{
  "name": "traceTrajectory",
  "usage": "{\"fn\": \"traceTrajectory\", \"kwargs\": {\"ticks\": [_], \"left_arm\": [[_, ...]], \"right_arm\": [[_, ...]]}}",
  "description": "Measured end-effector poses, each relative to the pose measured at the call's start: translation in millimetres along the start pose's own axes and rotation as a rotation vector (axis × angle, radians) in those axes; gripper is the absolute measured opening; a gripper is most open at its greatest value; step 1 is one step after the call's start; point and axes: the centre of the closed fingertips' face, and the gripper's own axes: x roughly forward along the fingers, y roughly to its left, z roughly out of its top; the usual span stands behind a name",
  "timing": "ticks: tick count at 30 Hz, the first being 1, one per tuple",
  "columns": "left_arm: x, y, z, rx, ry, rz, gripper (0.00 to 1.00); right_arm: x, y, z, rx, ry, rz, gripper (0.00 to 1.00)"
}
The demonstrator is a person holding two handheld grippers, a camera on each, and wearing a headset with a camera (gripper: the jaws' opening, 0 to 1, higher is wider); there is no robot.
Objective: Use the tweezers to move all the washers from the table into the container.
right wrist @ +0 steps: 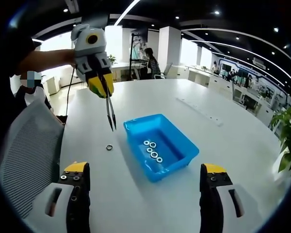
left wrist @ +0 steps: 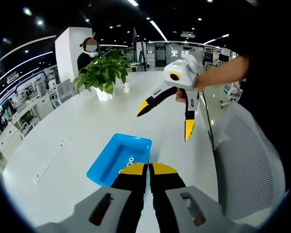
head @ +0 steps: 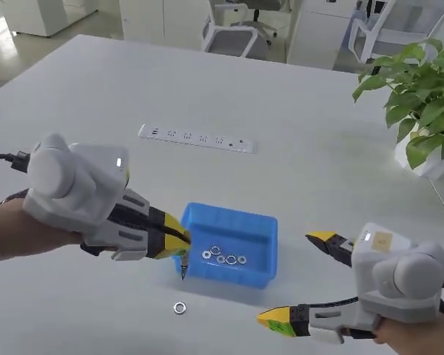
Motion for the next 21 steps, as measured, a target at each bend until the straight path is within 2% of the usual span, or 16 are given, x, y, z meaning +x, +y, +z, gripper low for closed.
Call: {"fn": "traceTrajectory", "kwargs": {"ticks": [4, 8, 21], "left_arm": [[2.6, -4.0, -3.4, -0.002, -0.011, -0.004, 0.07], [6.6, -8.5, -10.2, -0.009, -0.010, -0.009, 0.07], [13.9, -18.4, -22.2, -0.036, -0.009, -0.025, 0.07]], "right_arm": [[0.7, 1.2, -3.5, -0.002, 0.009, 0.003, 0.94], [1.0, 2.8, -4.4, -0.010, 0.010, 0.007, 0.94], [2.7, 8.4, -10.4, -0.009, 0.018, 0.019, 0.92]]}}
